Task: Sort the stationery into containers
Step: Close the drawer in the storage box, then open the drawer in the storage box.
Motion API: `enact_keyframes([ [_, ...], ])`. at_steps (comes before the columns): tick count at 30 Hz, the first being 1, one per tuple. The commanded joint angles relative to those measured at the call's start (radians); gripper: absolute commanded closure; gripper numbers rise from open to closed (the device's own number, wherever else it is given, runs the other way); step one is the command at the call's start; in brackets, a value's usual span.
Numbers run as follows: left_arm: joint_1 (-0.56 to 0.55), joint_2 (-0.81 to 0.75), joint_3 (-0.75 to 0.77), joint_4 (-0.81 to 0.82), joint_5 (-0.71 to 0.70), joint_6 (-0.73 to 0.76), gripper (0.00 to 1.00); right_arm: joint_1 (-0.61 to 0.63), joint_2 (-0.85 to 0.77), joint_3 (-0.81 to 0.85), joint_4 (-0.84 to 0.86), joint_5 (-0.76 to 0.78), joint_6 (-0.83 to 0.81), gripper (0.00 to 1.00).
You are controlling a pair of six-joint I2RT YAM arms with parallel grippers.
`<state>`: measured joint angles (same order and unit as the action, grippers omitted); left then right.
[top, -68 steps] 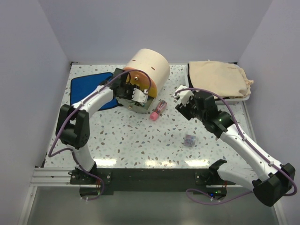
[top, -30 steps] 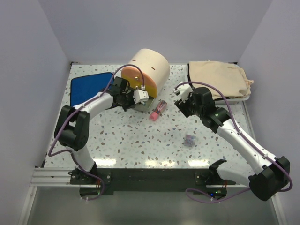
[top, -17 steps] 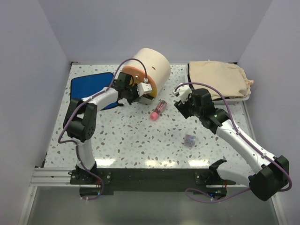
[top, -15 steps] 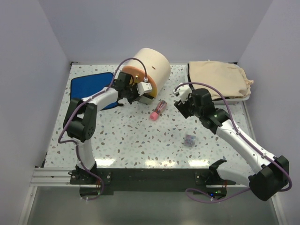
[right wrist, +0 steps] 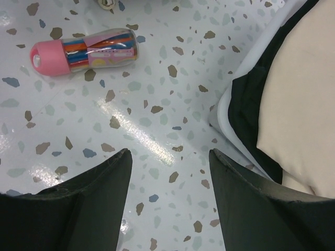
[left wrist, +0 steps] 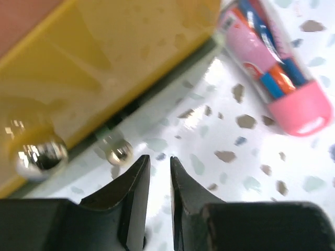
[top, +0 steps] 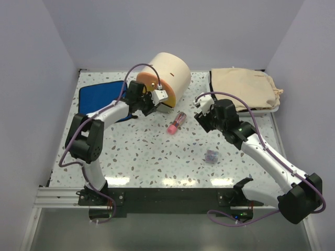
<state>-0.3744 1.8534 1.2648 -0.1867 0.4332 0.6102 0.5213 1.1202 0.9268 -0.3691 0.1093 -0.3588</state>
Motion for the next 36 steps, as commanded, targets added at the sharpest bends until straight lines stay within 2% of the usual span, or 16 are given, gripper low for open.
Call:
enact_keyframes([
  [1,-0.001,-0.236,-0.091,-0.025,0.082,-0.055,0.7,-0.004,-0.007,0.001,0.033,-0.007,0.03,0.36],
  [4,-0.001,-0.396,-0.163,-0.04,0.052,-0.142,0.61,-0.009,0.004,0.015,0.033,-0.01,0.058,0.35],
  [5,-0.001,-0.436,-0.197,-0.011,-0.003,-0.215,0.48,-0.009,0.007,0.021,0.036,-0.011,0.073,0.35],
  [6,0.0,-0.503,-0.212,0.01,-0.036,-0.257,0.43,-0.01,0.015,0.033,0.036,-0.011,0.081,0.34],
  [7,0.002,-0.526,-0.225,0.035,-0.075,-0.298,0.0,-0.01,0.03,0.04,0.041,-0.016,0.087,0.33],
  [8,0.006,-0.545,-0.226,0.049,-0.114,-0.369,0.0,-0.01,0.041,0.049,0.048,-0.017,0.099,0.33],
  [10,0.023,-0.554,-0.211,0.05,-0.18,-0.409,0.0,-0.01,0.065,0.085,0.058,-0.019,0.113,0.31],
  [14,0.029,-0.472,-0.06,-0.018,-0.228,-0.396,0.0,-0.01,0.171,0.156,0.102,-0.014,0.173,0.3],
  [19,0.037,-0.318,0.1,-0.106,-0.218,-0.352,0.18,-0.023,0.309,0.306,0.098,-0.02,0.23,0.3],
  [23,0.046,-0.205,0.18,-0.146,-0.174,-0.352,0.27,-0.067,0.481,0.509,0.003,-0.016,0.283,0.3],
  [24,0.048,-0.191,0.189,-0.148,-0.166,-0.351,0.27,-0.108,0.548,0.597,-0.017,-0.061,0.306,0.3],
  [27,0.048,-0.149,0.203,-0.142,-0.165,-0.349,0.27,-0.183,0.628,0.722,-0.054,-0.143,0.406,0.32],
  [36,0.051,-0.066,0.254,-0.146,-0.169,-0.351,0.26,-0.195,0.694,0.774,0.044,-0.192,0.365,0.32],
])
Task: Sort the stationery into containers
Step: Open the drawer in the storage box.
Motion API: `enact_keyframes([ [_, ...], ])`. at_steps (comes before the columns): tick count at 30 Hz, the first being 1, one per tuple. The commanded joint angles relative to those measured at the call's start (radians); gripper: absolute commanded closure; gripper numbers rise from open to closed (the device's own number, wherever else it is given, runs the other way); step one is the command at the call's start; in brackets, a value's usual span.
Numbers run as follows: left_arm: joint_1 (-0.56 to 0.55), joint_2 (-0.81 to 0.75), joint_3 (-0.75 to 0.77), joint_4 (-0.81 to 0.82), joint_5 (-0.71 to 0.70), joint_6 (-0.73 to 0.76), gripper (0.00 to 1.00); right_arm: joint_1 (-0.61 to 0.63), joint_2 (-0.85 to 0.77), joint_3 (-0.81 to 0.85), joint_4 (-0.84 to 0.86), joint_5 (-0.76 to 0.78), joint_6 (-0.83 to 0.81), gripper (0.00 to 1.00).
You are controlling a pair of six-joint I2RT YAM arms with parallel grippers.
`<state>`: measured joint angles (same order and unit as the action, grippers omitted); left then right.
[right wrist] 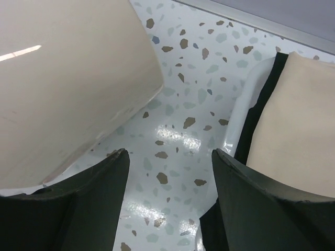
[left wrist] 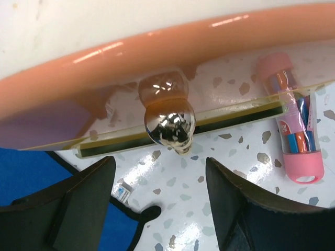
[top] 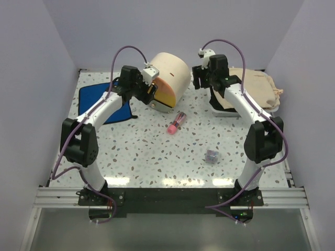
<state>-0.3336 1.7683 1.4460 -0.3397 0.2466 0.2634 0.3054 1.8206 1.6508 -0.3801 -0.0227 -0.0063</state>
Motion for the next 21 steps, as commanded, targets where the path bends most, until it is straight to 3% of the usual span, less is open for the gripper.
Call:
enact_keyframes([
  [1,0.01,0.023,0.08,0.005,0.022,-0.009,0.27,0.02,-0.003,0.052,0.061,-0.068,0.012,0.32],
  [12,0.011,0.097,0.114,0.018,0.051,-0.058,0.39,0.011,0.077,0.11,0.046,-0.089,-0.014,0.32],
  [21,0.01,0.125,0.149,0.025,0.063,-0.09,0.42,0.006,0.088,0.104,0.046,-0.085,-0.001,0.32],
])
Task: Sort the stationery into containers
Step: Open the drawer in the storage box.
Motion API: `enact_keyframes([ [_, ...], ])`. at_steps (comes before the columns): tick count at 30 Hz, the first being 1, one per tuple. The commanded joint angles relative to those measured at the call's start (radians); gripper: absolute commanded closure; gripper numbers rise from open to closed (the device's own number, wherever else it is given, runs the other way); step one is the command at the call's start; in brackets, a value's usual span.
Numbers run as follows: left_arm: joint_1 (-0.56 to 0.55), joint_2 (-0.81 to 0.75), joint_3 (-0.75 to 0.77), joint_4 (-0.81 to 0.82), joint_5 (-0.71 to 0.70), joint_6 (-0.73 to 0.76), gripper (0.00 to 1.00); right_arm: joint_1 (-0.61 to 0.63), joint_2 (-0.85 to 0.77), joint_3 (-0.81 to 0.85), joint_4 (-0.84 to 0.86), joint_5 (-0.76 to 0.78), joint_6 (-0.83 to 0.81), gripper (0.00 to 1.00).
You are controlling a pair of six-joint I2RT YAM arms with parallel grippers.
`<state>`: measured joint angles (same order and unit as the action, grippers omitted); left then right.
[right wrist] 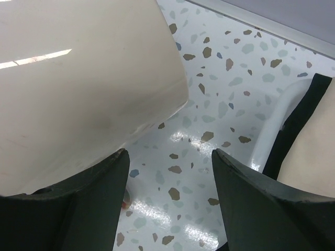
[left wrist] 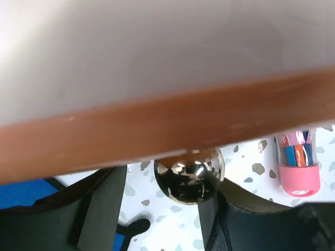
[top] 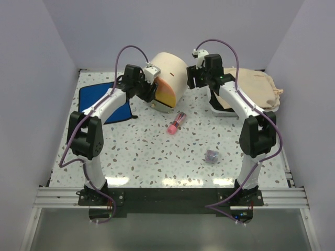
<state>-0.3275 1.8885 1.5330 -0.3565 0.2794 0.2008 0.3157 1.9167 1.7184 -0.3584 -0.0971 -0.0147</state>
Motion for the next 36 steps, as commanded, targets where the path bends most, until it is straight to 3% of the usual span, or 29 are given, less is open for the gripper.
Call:
enact_keyframes([
  [1,0.004,0.004,0.064,0.042,0.032,-0.037,0.42,-0.004,-0.008,0.035,0.022,-0.012,0.007,0.32],
  [12,-0.001,-0.011,0.046,0.053,-0.003,-0.118,0.48,-0.006,0.002,0.027,0.029,-0.021,0.036,0.33],
  [15,-0.004,-0.009,0.045,0.056,-0.011,-0.127,0.56,-0.006,0.007,0.033,0.027,-0.026,0.042,0.33],
  [16,-0.005,-0.011,0.046,0.056,-0.014,-0.13,0.6,-0.004,0.007,0.033,0.029,-0.026,0.042,0.33],
  [20,-0.005,-0.023,0.033,0.047,-0.003,-0.135,1.0,-0.006,0.005,0.021,0.027,-0.027,0.041,0.33],
  [36,-0.005,-0.291,-0.264,-0.015,0.053,-0.136,1.0,-0.003,-0.038,-0.046,0.035,-0.035,0.036,0.34],
])
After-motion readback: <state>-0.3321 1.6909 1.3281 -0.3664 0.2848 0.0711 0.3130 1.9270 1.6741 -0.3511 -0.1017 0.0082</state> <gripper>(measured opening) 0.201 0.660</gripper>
